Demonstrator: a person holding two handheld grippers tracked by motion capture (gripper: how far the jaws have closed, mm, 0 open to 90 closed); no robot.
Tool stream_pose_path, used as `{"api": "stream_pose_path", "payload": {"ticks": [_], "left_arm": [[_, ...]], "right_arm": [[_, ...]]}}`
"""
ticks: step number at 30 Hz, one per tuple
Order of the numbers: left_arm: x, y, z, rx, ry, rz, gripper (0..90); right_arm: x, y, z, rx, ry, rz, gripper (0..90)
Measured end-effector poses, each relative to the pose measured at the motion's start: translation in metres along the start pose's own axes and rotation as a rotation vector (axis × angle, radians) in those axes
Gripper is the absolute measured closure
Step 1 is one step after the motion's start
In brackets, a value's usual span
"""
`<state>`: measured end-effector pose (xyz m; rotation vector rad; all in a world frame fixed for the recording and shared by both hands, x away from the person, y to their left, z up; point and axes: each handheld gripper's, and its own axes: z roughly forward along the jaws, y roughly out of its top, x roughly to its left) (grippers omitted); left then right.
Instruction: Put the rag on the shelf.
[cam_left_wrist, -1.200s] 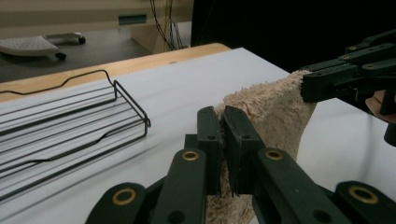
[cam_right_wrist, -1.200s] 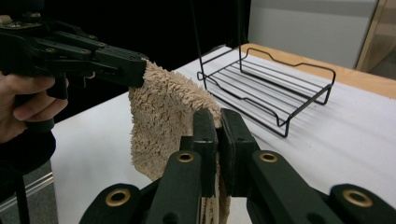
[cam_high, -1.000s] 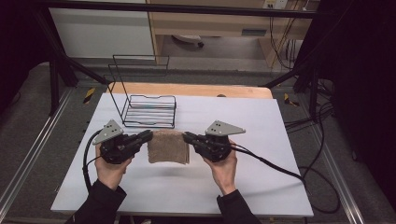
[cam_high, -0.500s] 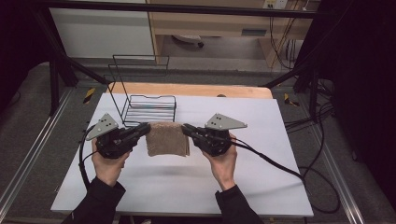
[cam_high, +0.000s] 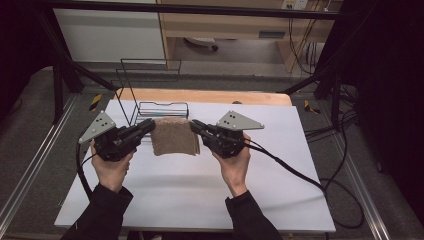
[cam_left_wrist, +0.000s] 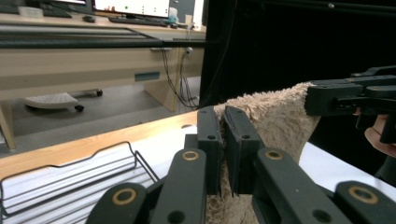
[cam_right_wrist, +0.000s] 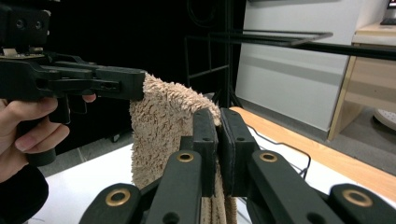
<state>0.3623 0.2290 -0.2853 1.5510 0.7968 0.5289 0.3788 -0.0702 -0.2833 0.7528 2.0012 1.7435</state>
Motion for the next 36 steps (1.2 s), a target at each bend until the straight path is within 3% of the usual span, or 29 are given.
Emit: {"api": "stream_pose_path", "payload": {"ticks": [17,36], "left_arm": [[0.011,0.027,-0.002,-0.091,0.029,-0.02,84.7],[0.022,0.043,0.0,-0.162,0.052,-0.027,84.7]], "right_arm": [[0.0,0.028,0.014,-0.067,-0.017,-0.033,85.6],[-0.004,0.051,0.029,-0.116,-0.038,-0.047,85.6]]}}
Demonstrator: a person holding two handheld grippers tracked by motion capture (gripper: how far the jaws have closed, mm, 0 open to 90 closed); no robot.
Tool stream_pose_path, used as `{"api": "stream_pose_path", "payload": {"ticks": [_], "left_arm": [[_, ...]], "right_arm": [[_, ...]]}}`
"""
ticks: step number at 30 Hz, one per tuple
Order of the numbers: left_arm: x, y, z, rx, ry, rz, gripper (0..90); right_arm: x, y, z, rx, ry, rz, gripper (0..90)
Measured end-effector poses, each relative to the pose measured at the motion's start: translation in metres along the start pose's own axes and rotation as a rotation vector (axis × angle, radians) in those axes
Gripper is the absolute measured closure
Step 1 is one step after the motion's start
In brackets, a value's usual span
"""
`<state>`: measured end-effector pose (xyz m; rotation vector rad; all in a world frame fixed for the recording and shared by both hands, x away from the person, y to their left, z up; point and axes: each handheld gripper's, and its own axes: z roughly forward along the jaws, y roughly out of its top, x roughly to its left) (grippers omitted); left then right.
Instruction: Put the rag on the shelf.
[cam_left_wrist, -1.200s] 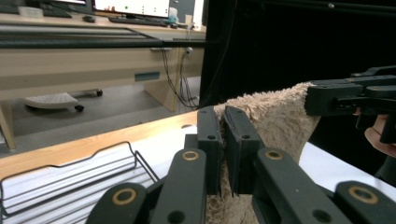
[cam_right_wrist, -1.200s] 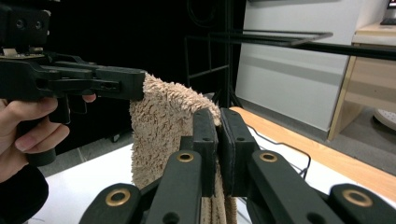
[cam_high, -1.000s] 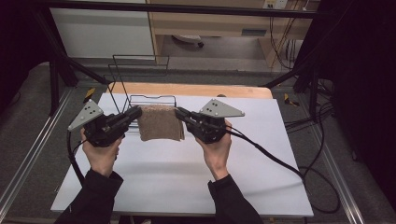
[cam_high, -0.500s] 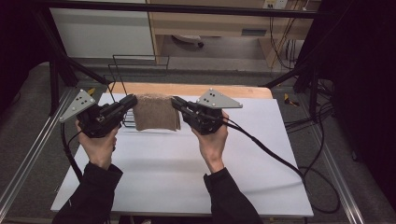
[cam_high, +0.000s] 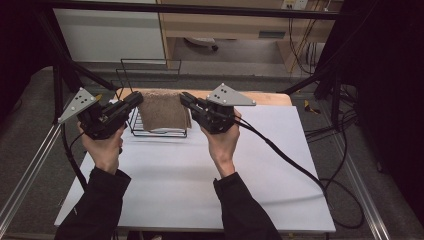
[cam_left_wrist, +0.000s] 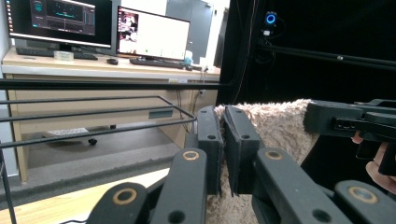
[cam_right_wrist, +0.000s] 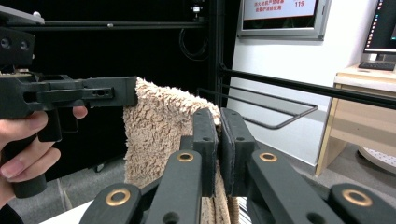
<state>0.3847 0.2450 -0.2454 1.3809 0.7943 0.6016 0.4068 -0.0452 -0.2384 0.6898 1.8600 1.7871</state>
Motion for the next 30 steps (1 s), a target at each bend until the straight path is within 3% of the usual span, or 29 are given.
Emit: {"api": "stream_pose_path", "payload": {"ticks": [10,22,30], "left_arm": [[0.009,0.017,0.0,-0.026,0.022,0.002,84.7],[0.016,0.041,0.002,-0.05,0.05,0.033,84.7],[0.023,0.052,0.004,-0.072,0.061,0.026,84.6]], "right_arm": [[0.0,0.017,0.015,-0.013,0.002,-0.014,85.7],[0.0,0.038,0.029,-0.037,-0.003,-0.021,85.7],[-0.002,0.047,0.039,-0.053,-0.003,-0.015,85.7]]}}
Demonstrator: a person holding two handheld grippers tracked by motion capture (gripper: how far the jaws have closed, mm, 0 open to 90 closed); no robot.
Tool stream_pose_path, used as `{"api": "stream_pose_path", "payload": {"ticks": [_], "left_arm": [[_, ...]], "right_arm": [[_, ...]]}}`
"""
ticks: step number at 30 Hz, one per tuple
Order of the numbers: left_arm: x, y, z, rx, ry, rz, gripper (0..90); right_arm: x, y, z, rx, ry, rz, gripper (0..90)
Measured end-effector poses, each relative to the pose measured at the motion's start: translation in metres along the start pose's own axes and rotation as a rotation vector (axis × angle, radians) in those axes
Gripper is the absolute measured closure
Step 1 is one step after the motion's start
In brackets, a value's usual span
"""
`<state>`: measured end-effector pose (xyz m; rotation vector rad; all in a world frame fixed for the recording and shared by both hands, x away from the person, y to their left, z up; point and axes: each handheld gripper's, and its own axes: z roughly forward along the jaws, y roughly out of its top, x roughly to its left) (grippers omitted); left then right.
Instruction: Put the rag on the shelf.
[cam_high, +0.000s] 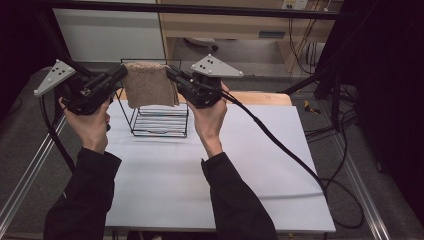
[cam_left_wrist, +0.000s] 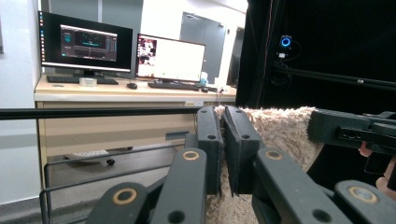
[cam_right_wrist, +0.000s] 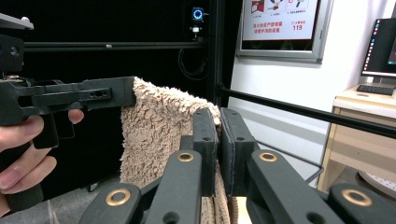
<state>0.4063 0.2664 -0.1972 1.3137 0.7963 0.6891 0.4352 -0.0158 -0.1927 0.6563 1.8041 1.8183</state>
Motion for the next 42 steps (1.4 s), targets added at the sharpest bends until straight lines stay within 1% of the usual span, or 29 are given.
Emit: {"api": "stream_pose_path", "payload": {"ticks": [4,7,15,23,24,29,31,36,40,42], "left_arm": [[0.004,0.006,0.001,-0.009,0.0,-0.01,84.6],[0.007,0.011,0.002,-0.013,0.006,-0.01,84.6],[0.014,0.021,0.004,-0.028,0.014,-0.013,84.6],[0.023,0.027,0.011,-0.045,0.017,-0.013,84.5],[0.024,0.028,0.012,-0.044,0.018,-0.012,84.5],[0.029,0.034,0.022,-0.026,0.038,0.005,84.5],[0.032,0.035,0.026,-0.023,0.039,0.009,84.5],[0.039,0.036,0.036,-0.023,0.03,-0.006,84.4],[0.044,0.038,0.044,-0.018,0.037,0.003,84.4],[0.047,0.037,0.047,-0.018,0.037,0.0,84.2]], "right_arm": [[0.0,0.007,0.005,-0.006,0.001,-0.013,85.7],[0.0,0.015,0.01,-0.009,0.001,-0.014,85.7],[0.0,0.023,0.018,-0.015,-0.001,-0.021,85.7],[-0.003,0.033,0.03,-0.024,-0.006,-0.023,85.7],[-0.005,0.034,0.033,-0.027,-0.005,-0.016,85.7],[-0.009,0.036,0.039,-0.02,-0.017,-0.021,85.7],[-0.013,0.036,0.042,-0.018,-0.02,-0.023,85.7],[-0.018,0.038,0.048,-0.013,-0.027,-0.022,85.7],[-0.024,0.039,0.054,-0.011,-0.035,-0.017,85.7],[-0.027,0.038,0.057,-0.01,-0.037,-0.012,85.7]]}}
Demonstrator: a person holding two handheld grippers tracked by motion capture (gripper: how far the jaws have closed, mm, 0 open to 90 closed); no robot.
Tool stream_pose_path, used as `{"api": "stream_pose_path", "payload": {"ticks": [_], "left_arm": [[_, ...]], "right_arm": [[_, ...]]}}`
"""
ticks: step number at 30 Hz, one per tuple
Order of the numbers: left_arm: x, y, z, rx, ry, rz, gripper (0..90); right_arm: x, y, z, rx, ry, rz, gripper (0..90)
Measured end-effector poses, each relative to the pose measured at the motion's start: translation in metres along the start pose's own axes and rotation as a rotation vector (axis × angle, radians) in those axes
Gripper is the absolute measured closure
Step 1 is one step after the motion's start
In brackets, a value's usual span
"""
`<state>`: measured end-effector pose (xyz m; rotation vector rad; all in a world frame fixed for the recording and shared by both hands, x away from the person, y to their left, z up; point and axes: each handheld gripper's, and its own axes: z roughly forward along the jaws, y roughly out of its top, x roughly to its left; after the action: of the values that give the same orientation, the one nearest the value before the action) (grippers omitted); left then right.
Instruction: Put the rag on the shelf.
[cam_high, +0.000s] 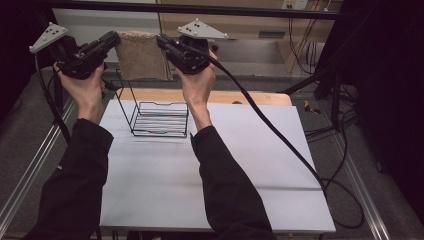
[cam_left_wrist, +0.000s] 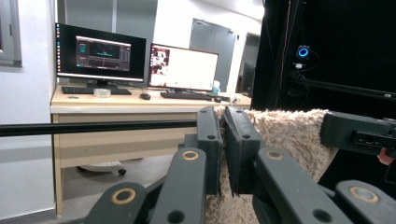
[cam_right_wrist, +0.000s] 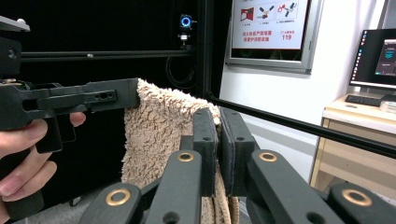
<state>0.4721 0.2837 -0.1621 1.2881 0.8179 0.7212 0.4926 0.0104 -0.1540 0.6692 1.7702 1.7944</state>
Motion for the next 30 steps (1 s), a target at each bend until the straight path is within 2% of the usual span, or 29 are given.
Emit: {"api": "stream_pose_path", "payload": {"ticks": [12,19,26,30], "left_arm": [[0.017,-0.011,0.019,0.023,0.011,-0.02,84.2],[0.025,-0.018,0.03,0.049,0.035,-0.016,84.3],[0.033,-0.028,0.031,0.075,0.04,-0.015,84.2],[0.035,-0.036,0.03,0.092,0.039,-0.015,84.2]], "right_arm": [[-0.014,-0.01,0.019,0.029,-0.011,0.024,85.7],[-0.019,-0.016,0.028,0.051,-0.018,0.027,85.7],[-0.02,-0.026,0.037,0.093,-0.021,0.037,85.6],[-0.018,-0.03,0.038,0.116,-0.03,0.017,85.6]]}}
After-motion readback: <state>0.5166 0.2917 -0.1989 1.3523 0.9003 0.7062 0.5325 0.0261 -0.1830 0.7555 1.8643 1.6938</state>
